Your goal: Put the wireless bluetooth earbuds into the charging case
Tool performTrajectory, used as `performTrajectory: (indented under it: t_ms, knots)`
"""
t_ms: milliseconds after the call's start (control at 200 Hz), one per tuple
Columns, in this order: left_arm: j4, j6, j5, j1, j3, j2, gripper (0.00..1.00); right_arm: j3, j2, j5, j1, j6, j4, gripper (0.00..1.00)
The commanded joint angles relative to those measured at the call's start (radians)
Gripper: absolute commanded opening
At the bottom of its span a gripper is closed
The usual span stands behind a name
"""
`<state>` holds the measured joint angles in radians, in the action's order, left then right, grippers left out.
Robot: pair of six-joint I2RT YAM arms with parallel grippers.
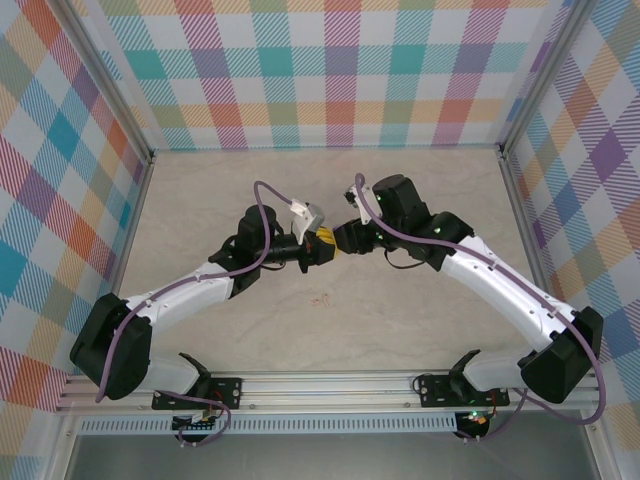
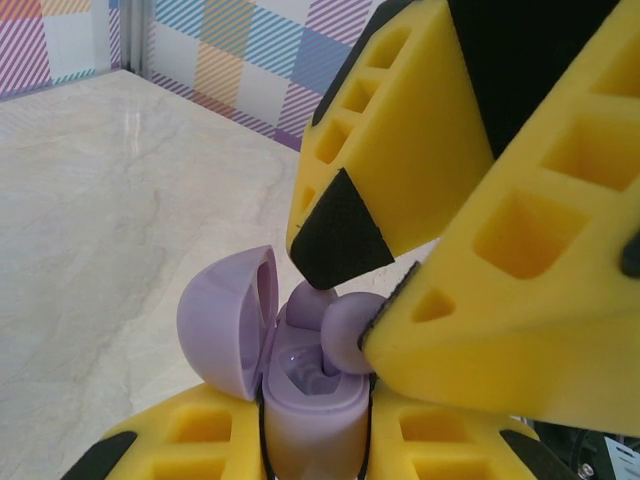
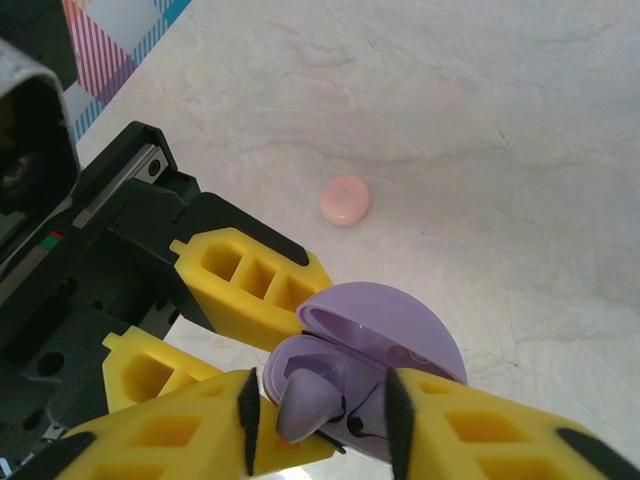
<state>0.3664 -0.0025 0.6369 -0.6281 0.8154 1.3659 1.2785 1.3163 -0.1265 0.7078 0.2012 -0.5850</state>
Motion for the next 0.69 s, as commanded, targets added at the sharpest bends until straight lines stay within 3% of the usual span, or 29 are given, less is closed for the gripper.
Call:
performTrajectory:
  t_ms: [0,210,450,690]
  knots:
    - [0.015,0.016,-0.007,-0.010,0.013,-0.029,0.05,0.025,-0.034,0.005,0.005,0.003,0.000,0.44]
    - [0.007,0.016,-0.026,-0.010,0.013,-0.034,0.05,0.028,-0.051,0.046,0.005,0.022,0.000,0.49]
    - [-0.005,0.015,-0.063,-0.010,0.014,-0.034,0.05,0.022,-0.053,0.097,0.005,0.033,-0.018,0.38]
    - [0.012,0.013,-0.020,-0.010,0.017,-0.036,0.05,0.036,-0.020,0.073,0.005,0.031,-0.033,0.30]
